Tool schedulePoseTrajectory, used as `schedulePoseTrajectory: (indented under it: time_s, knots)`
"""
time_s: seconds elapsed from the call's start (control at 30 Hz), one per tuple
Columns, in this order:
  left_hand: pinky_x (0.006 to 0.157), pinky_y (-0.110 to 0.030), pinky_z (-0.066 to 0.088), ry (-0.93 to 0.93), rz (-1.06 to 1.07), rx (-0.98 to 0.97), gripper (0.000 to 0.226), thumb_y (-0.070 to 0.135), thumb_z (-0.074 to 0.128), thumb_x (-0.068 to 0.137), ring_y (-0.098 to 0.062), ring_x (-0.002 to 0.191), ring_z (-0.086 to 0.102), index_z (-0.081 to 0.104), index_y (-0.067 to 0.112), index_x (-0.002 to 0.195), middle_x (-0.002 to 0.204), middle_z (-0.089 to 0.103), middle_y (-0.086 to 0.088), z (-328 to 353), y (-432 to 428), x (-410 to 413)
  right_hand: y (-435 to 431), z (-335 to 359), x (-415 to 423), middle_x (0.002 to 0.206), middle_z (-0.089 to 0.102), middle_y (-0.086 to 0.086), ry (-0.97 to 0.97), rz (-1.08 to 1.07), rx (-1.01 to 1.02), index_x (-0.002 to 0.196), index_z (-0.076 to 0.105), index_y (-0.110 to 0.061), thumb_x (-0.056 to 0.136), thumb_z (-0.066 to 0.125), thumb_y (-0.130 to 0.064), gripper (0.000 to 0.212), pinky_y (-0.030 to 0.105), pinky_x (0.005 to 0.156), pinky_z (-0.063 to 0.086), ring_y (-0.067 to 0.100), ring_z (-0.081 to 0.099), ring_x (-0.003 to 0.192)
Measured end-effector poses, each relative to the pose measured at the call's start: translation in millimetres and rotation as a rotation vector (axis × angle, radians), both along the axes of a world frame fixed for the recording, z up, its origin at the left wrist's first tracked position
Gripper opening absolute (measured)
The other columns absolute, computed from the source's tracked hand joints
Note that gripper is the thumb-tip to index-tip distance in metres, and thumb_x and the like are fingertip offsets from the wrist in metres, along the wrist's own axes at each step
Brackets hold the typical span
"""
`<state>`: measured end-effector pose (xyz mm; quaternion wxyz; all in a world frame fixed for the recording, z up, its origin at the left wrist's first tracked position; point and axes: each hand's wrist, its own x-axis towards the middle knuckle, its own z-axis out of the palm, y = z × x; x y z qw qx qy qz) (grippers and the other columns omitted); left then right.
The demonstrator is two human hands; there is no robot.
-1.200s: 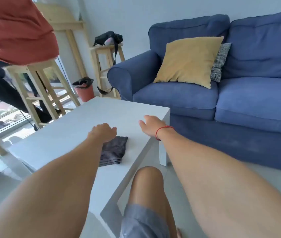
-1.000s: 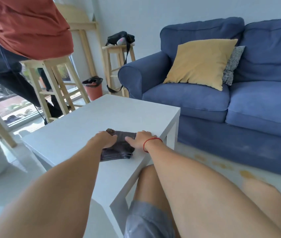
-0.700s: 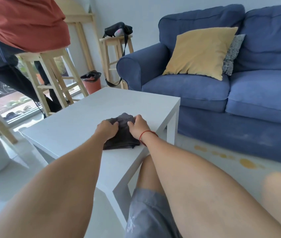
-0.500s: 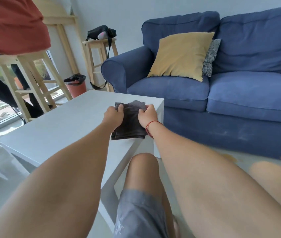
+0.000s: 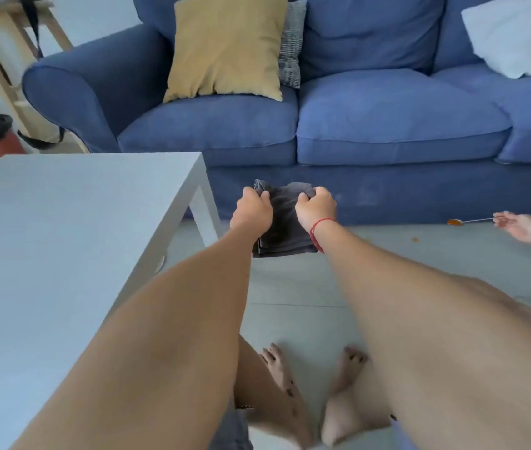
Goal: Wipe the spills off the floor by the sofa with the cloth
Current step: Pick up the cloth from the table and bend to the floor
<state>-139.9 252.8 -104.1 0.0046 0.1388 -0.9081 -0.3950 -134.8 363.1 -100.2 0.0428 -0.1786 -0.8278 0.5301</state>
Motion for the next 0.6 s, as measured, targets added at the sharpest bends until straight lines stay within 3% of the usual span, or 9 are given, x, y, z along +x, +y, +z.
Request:
schedulePoseTrajectory:
  time_s: [0.3,0.5,0.6]
  knots:
    - [0.092,-0.040,0.041,-0.173,-0.063,-0.004,0.038,0.030,0.036,0.102,-0.037,0.116,0.053,0.046,-0.001,0.122,0.124,0.055,-0.019,-117,28,-82,30,-118,-75,0.127,0.058,0.016,-0.162,-0.026,0.036,0.121,0.055,-0.004,0.094,0.044,-0.011,0.030,0.033,0.094,0.043,0.033,0.055,0.117]
    - [0.096,-0.046,0.046,-0.300,-0.051,-0.018,0.038,0.031,0.038,0.102,-0.039,0.114,0.055,0.044,0.001,0.125,0.125,0.056,-0.020,-208,30,-136,35,-212,-130,0.117,0.064,0.016,-0.238,0.005,0.069,0.114,0.058,-0.004,0.094,0.042,-0.008,0.025,0.027,0.074,0.040,0.032,0.060,0.099]
    - [0.095,-0.047,0.047,-0.340,-0.062,-0.018,0.036,0.030,0.039,0.101,-0.040,0.112,0.056,0.045,0.001,0.121,0.122,0.058,-0.022,-255,33,-155,35,-257,-150,0.122,0.062,0.016,-0.267,-0.004,0.093,0.122,0.055,-0.005,0.096,0.042,-0.010,0.029,0.033,0.084,0.046,0.035,0.060,0.110]
